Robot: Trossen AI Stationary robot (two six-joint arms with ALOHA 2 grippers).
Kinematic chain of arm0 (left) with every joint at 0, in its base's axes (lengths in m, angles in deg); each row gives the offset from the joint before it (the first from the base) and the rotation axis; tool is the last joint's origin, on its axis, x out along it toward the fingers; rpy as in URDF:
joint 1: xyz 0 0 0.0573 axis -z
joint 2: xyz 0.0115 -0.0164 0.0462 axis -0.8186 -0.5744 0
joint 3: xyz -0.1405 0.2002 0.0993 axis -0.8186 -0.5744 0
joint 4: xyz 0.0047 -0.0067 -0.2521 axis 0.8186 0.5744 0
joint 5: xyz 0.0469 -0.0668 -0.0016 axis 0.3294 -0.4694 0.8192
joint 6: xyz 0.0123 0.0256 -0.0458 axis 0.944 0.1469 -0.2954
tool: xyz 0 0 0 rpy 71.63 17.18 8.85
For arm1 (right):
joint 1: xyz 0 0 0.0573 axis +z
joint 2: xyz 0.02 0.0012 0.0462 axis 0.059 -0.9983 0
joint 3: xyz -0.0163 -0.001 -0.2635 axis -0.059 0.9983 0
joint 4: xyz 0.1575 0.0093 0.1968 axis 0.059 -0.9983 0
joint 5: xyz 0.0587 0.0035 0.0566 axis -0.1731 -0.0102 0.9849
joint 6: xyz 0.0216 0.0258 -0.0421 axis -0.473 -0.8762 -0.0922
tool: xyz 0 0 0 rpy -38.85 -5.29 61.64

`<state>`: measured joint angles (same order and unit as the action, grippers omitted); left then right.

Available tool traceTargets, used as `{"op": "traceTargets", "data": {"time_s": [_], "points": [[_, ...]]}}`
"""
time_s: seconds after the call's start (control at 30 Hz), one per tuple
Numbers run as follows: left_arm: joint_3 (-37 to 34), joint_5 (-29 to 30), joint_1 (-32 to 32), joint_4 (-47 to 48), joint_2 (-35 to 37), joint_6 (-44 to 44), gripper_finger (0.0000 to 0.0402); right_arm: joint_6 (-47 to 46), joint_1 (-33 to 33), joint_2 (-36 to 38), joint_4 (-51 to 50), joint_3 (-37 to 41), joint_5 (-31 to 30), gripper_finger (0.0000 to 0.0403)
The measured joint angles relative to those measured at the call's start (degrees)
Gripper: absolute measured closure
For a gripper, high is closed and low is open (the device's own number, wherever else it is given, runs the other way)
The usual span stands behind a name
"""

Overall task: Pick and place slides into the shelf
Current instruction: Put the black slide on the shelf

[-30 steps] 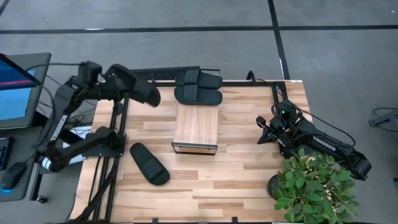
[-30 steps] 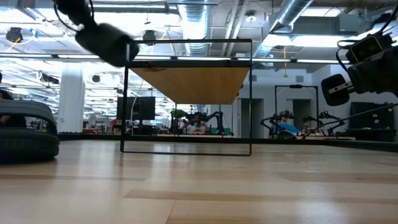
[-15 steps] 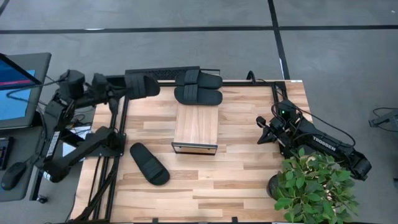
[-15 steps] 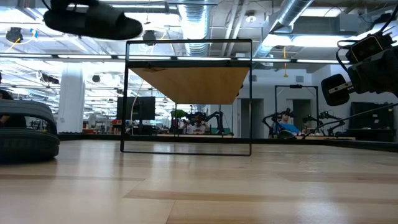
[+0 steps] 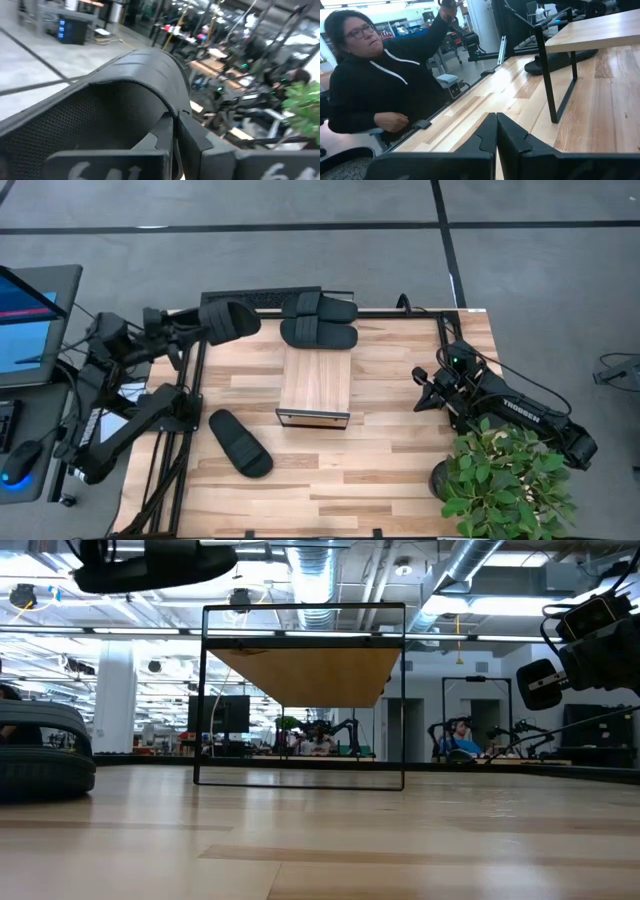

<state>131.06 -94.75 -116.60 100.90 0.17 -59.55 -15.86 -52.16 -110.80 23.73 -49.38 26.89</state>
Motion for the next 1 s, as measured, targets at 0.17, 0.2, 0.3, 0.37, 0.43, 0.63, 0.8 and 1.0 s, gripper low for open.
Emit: {"op": "traceTargets", "data": {"time_s": [0.17, 0.2, 0.3, 0.37, 0.43, 0.63, 0.8, 1.0], "points": [[-3.94, -1.35, 2.33, -7.32, -0.06, -3.96, 0.0401, 0.01, -0.01, 0.0, 0.0, 0.0, 0.0, 0.0403], [-4.36, -1.37, 3.21, -8.4, -0.02, -4.43, 0.0401, 0.0, 0.0, 0.0, 0.01, 0.0, 0.0, 0.0403], [-4.73, -0.19, 6.33, -9.78, -0.09, -4.9, 0.0401, 0.01, -0.01, 0.0, 0.0, 0.0, 0.0, 0.0403], [-4.75, 1.55, 8.54, -9.8, -0.23, -4.94, 0.0401, 0.0, -0.02, -0.02, 0.0, 0.0, 0.0, 0.0403], [-4.75, 3.52, 10.99, -10.01, -0.32, -4.97, 0.0401, 0.02, -0.02, 0.0, 0.0, 0.0, 0.0, 0.0403], [-4.76, 11.95, 19.69, -10.02, -1.73, -5.6, 0.0401, 0.01, -0.01, 0.0, 0.01, 0.0, 0.0, 0.0403], [-9.04, 18.76, 29.46, -18.38, -4.85, -8.9, 0.0401, 0.0, 0.0, -0.01, 0.0, 0.0, 0.0, 0.0403], [-13.12, 28.34, 42.93, -29.5, -10.59, -9.37, 0.0401, 0.0, -0.02, -0.02, 0.0, 0.0, 0.0, 0.0403]]}}
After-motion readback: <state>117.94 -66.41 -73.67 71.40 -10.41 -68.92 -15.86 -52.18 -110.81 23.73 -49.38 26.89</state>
